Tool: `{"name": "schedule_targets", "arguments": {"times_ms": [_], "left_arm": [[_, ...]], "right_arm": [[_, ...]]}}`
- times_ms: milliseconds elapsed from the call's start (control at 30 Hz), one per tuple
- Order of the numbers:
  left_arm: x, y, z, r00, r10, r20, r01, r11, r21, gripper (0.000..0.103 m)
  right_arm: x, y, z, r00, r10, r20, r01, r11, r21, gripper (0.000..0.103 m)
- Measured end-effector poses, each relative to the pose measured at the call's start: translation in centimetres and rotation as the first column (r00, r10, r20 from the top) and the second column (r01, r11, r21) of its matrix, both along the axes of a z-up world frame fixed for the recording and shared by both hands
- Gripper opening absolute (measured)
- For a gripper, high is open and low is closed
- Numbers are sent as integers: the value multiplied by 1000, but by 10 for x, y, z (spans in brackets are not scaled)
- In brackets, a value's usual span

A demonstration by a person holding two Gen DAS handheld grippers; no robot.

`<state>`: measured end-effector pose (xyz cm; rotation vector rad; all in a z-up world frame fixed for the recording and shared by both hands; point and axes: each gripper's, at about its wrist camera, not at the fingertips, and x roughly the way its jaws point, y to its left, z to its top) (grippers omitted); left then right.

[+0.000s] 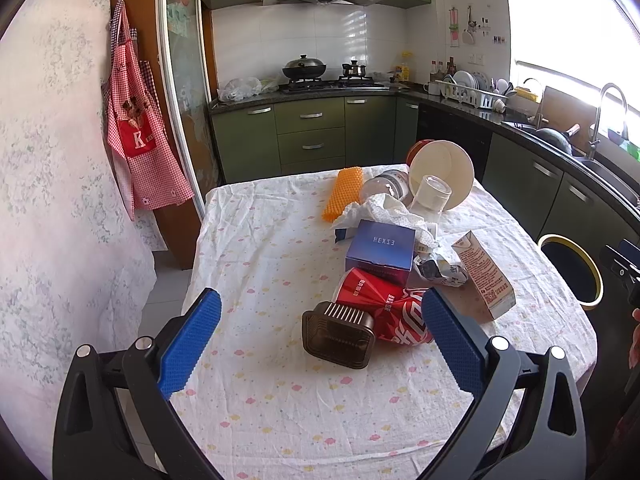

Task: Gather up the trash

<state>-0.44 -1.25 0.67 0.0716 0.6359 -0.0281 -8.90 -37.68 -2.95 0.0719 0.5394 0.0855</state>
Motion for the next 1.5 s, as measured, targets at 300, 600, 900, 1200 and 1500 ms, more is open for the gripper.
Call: {"name": "schedule_targets", "arguments": {"times_ms": [300, 600, 900, 1200, 1500], "left_arm": [[13, 3, -1, 1000, -12, -21, 12, 1000, -10, 99], [96, 18, 6, 999, -49, 0, 49, 998, -27, 99], [210, 33, -11, 999, -2, 46, 5, 997, -72, 99], [250, 43, -49, 1000, 27, 11, -26, 994, -105, 99], [246, 38, -60, 1000, 0, -8, -1, 994, -105, 99]], "right_arm": [[9, 2, -9, 1000, 0, -14, -1, 1000, -2, 97], [58, 10, 1, 999, 40, 10, -39, 997, -72, 97], [178, 47, -5, 985, 165, 39, -153, 964, -218, 78], [301, 55, -49, 991, 106, -80, -123, 959, -254, 50], [340, 59, -53, 992, 74, -105, -98, 966, -240, 18]]}}
